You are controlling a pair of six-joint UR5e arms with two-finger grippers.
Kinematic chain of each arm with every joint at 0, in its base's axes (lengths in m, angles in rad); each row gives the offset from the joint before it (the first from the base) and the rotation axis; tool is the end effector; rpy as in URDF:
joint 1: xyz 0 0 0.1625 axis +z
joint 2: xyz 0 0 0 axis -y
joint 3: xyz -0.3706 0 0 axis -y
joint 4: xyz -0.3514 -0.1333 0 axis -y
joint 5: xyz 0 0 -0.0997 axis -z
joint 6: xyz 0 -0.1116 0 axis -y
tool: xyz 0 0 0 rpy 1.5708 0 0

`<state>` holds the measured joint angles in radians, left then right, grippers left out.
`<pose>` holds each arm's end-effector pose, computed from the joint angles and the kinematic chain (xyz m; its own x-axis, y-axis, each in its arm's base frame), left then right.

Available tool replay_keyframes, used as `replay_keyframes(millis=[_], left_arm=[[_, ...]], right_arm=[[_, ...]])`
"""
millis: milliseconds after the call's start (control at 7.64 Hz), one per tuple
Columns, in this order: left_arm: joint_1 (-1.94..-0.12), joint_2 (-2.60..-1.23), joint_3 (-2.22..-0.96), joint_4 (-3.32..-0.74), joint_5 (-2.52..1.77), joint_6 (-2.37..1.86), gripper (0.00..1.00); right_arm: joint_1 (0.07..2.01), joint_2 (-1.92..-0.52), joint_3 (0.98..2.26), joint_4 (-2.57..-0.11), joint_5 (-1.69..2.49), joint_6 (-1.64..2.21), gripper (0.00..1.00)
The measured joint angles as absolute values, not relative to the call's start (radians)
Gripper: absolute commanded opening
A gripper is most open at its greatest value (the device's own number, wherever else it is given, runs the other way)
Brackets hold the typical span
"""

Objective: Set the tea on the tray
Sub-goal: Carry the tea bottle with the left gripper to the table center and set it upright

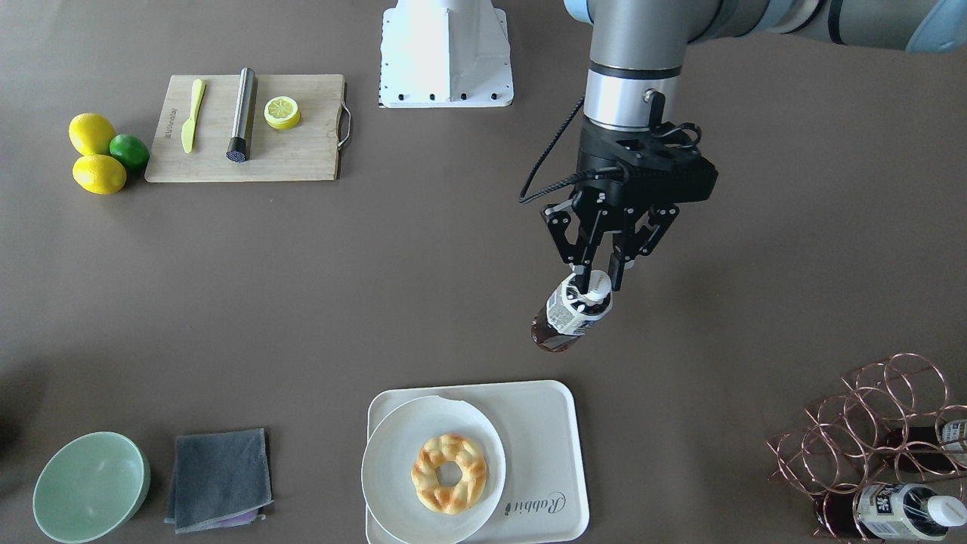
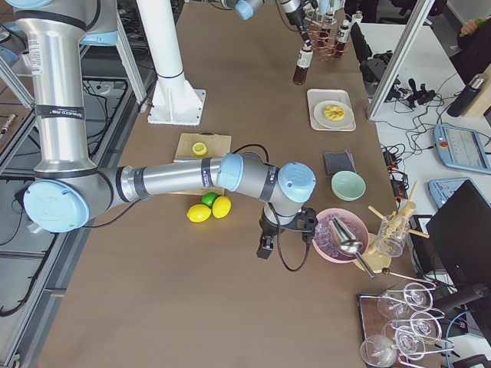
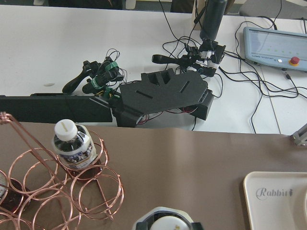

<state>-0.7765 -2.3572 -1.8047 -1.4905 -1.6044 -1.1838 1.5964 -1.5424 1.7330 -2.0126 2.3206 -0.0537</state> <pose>0.3337 -0.5094 0.1101 0.6466 -0.1065 -0.7553 0.4719 0.8338 0.2864 0.0683 -0.4302 0.5703 0.7275 0.1358 0.6725 0.0143 0.9770 -0.2128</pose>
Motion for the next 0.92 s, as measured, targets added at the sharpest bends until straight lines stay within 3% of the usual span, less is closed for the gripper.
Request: replay_keyframes(millis=[393, 916], left_arm=[[-0.594, -2.464, -1.813, -1.395, -1.48, -1.328, 0.0], [-0.429, -2.469, -1.814, -1.353, -1.3, -1.383, 0.0]], right_arm=[[1.597, -1.545, 1.738, -2.013, 2.32, -0.056, 1.0], [1.597, -1.546, 1.741, -2.012, 2.319, -0.06, 1.0]])
